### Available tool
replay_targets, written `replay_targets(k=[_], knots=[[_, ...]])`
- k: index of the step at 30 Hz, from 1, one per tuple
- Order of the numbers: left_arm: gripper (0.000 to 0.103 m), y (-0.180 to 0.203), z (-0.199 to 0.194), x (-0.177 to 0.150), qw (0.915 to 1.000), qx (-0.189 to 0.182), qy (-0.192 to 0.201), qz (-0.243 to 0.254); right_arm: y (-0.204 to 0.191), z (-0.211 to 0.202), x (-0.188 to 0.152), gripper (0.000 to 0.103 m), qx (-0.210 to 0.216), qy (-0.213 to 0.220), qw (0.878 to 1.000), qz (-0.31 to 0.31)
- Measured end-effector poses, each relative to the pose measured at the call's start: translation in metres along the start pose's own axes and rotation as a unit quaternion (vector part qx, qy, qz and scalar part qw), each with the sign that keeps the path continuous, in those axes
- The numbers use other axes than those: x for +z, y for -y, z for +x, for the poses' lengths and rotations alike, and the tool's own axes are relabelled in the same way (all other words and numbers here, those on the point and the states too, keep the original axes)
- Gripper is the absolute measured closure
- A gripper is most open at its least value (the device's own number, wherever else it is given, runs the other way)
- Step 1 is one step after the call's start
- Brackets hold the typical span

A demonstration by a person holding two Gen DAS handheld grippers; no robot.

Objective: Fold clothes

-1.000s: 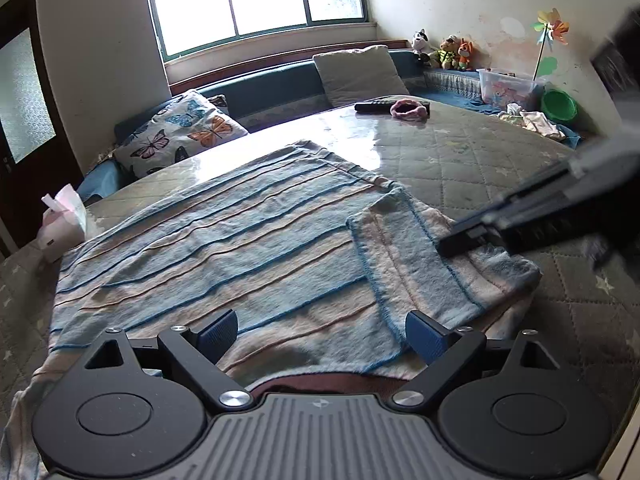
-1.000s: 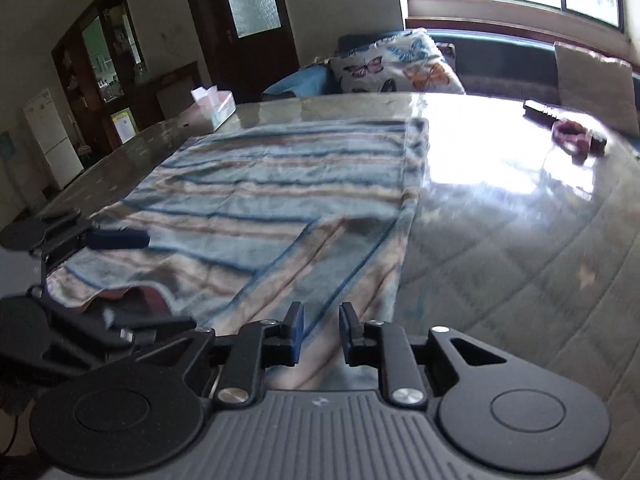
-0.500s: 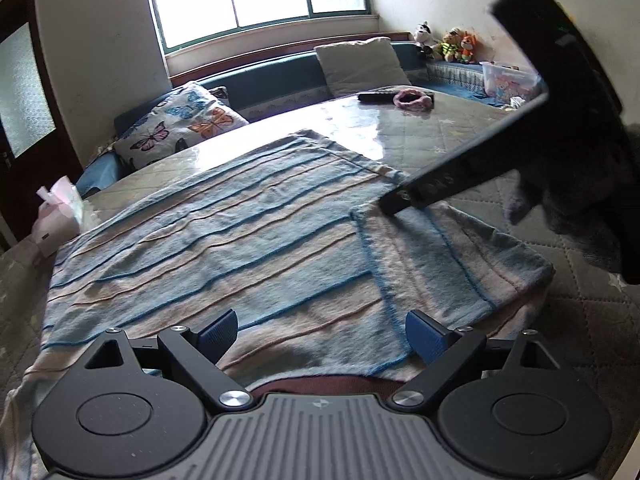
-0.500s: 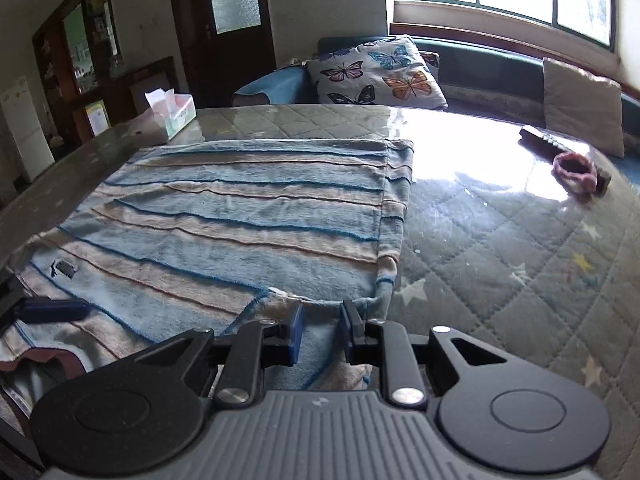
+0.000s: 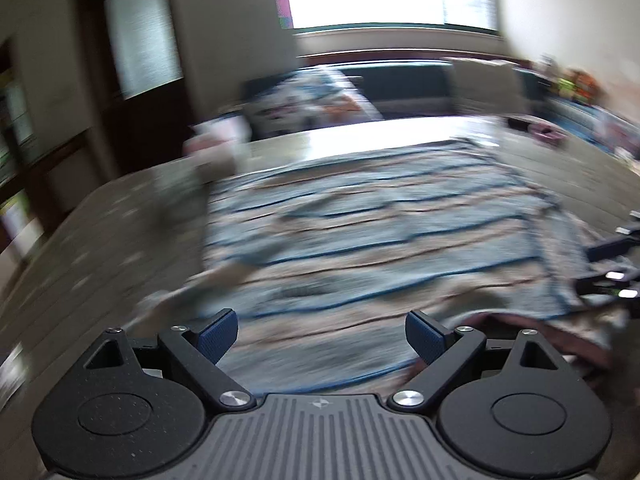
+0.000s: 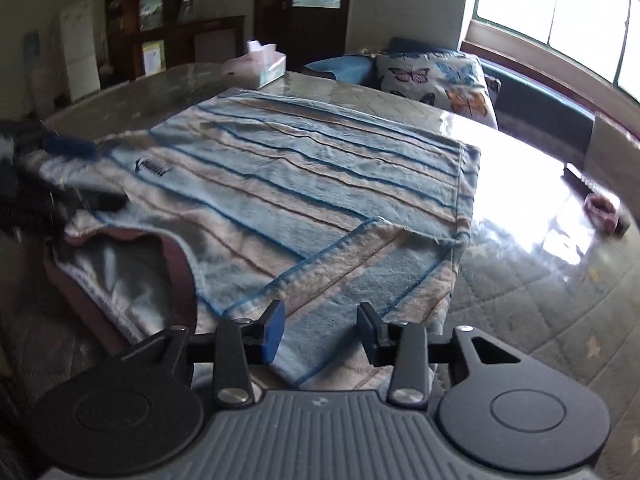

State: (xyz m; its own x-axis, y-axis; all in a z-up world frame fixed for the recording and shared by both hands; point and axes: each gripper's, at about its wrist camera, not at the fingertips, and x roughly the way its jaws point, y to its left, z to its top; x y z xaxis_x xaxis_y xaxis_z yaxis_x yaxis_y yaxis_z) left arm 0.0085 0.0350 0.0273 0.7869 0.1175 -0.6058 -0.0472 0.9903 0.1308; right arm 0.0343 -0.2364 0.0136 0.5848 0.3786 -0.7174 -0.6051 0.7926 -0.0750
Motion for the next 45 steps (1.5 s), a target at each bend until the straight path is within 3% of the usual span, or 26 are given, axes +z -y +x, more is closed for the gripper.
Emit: replay_targets(k=[6, 10, 15, 21, 25, 35, 37, 39, 42, 45], knots=[[0.016, -0.069, -0.014, -0.019, 0.9912, 0.094, -0.016, -0.092, -0.014, -0.003, 0.017, 0.063, 0.018, 0.013, 1.0, -0.017], [0.025, -0.107, -0.014, -0.033, 0.9802, 0.124, -0.043, -0.148, -0.035, 0.003, 0.032, 0.063, 0.043, 0.02, 0.998, -0.044], [0.041, -0.137, -0.009, -0.046, 0.9702, 0.107, -0.069, -0.206, -0.066, 0.014, 0.052, 0.063, 0.078, 0.026, 0.994, -0.077], [0.058, -0.144, -0.006, -0.049, 0.972, 0.087, -0.064, -0.209, -0.111, 0.03, 0.076, 0.063, 0.127, 0.026, 0.984, -0.122], [0.058, -0.151, -0.007, -0.049, 0.9699, 0.064, -0.061, -0.227, -0.141, 0.045, 0.086, 0.063, 0.155, 0.019, 0.977, -0.147], [0.058, -0.152, -0.008, -0.052, 0.9688, 0.067, -0.054, -0.232, -0.209, 0.071, 0.1, 0.063, 0.2, 0.016, 0.962, -0.188], [0.065, -0.154, -0.008, -0.052, 0.9683, 0.06, -0.052, -0.237, -0.219, 0.075, 0.101, 0.063, 0.205, 0.014, 0.96, -0.19], [0.078, -0.157, -0.007, -0.052, 0.9673, 0.051, -0.051, -0.243, -0.228, 0.078, 0.101, 0.063, 0.208, 0.013, 0.959, -0.194], [0.091, -0.157, -0.005, -0.052, 0.9668, 0.039, -0.049, -0.248, -0.239, 0.08, 0.098, 0.063, 0.207, 0.013, 0.956, -0.205], [0.098, -0.156, -0.006, -0.05, 0.9678, 0.028, -0.038, -0.247, -0.243, 0.077, 0.096, 0.063, 0.202, 0.016, 0.956, -0.213]])
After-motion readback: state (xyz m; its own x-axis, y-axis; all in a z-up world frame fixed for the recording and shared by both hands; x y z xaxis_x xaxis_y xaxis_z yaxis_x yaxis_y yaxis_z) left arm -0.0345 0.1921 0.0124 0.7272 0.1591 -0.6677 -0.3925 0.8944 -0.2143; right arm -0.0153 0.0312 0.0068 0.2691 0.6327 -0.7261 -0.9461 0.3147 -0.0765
